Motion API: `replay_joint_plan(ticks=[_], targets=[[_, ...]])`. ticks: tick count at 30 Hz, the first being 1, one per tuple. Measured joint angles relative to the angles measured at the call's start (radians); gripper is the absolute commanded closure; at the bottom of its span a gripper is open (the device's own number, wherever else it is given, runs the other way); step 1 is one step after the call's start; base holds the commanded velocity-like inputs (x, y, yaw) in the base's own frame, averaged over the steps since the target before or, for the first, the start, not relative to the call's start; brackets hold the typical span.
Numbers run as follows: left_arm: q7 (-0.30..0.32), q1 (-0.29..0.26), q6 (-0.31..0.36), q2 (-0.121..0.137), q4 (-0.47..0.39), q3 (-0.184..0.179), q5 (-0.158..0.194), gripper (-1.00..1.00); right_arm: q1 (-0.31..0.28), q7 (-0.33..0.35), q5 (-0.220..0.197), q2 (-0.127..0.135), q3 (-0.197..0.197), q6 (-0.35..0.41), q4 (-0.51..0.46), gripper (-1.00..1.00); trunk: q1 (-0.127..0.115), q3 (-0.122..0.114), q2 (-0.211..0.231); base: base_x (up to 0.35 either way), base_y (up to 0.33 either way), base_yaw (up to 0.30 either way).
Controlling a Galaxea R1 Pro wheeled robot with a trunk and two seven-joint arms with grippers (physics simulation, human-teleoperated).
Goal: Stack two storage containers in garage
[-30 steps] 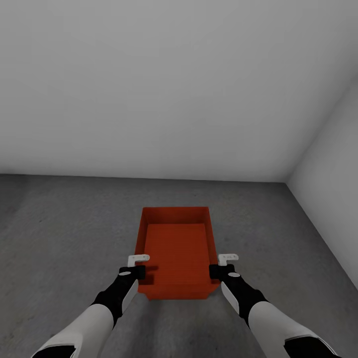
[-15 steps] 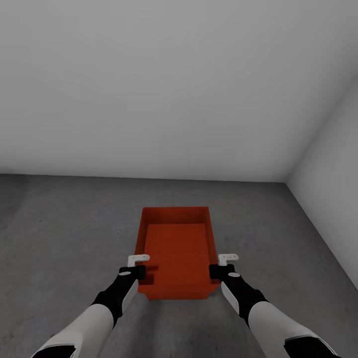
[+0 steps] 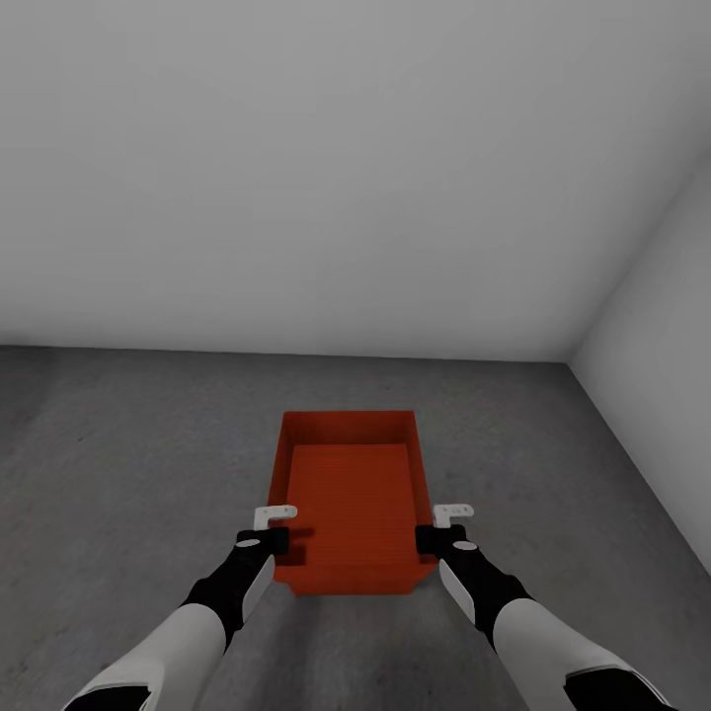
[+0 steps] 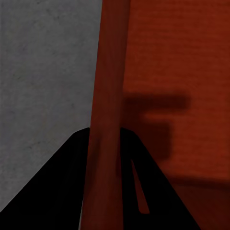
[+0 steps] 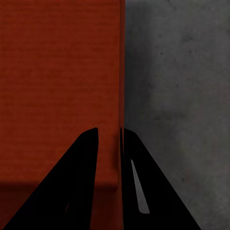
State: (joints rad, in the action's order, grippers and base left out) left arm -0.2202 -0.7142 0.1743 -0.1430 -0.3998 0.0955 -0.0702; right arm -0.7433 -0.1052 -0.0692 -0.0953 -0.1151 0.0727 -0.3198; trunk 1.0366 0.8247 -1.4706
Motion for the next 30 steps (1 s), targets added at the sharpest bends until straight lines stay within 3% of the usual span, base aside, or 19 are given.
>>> replay_joint_plan(ticks=[30], targets=[[-0.001, 0.0, 0.0, 0.002, 0.001, -0.007, 0.007, 1.0, 0.0, 0.0, 0.0, 0.0, 0.001, 0.0, 0.0, 1.0, 0.0, 0.0, 0.0, 0.016, 0.0, 0.0]])
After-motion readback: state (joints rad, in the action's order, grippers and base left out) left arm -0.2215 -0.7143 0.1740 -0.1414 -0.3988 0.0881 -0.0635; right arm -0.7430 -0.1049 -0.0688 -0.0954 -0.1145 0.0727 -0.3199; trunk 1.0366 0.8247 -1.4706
